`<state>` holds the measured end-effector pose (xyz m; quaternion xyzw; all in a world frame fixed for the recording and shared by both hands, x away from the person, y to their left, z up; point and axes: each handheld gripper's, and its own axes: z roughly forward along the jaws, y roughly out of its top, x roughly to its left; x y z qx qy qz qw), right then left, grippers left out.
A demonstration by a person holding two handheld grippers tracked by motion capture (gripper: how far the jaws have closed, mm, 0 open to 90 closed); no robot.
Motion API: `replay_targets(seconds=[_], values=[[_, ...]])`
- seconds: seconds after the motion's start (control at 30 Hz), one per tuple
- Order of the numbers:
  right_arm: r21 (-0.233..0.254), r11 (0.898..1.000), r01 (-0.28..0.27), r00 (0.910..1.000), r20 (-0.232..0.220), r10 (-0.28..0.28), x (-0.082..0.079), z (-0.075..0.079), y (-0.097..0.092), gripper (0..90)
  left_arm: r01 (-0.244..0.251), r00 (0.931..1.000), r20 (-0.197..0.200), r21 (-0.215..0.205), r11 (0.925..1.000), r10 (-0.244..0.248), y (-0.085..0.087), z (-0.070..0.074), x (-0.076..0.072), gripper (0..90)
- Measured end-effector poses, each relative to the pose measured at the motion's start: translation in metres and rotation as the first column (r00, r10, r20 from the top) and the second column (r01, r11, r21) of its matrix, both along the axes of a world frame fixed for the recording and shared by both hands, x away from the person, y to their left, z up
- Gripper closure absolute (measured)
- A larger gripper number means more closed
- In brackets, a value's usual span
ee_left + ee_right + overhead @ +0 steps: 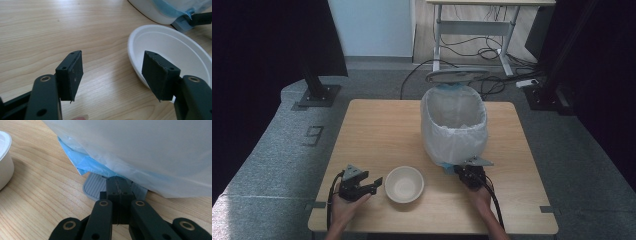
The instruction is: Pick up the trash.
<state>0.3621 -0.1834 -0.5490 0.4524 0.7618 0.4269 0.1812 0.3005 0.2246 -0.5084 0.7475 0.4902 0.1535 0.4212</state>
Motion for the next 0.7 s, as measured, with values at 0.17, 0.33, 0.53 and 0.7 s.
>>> replay_targets(seconds=[0.17, 0.33, 0.53, 0.7], values=[[0.001, 1.000, 0.001, 1.0000, 0.000, -0.001, 0.000, 0.000, 0.000, 89.5, 0.030, 0.9994, -0.014, 0.002, 0.9995, -0.030, -0.009, -0.003, 0.001, 34.3], [0.002, 1.000, 0.000, 1.0000, 0.000, 0.000, 0.000, 0.000, 0.000, 89.5, 0.052, 0.9978, -0.041, 0.004, 0.9986, -0.052, -0.016, -0.008, 0.005, 35.3], [0.002, 1.000, 0.001, 1.0000, 0.000, -0.001, 0.000, 0.000, 0.000, 89.5, 0.073, 0.9953, -0.064, 0.016, 0.9972, -0.072, -0.024, -0.014, 0.008, 36.6], [0.002, 1.000, 0.002, 1.0000, 0.000, -0.002, 0.000, 0.000, 0.000, 89.5, 0.091, 0.9927, -0.081, 0.022, 0.9956, -0.089, -0.028, -0.018, 0.010, 39.9]])
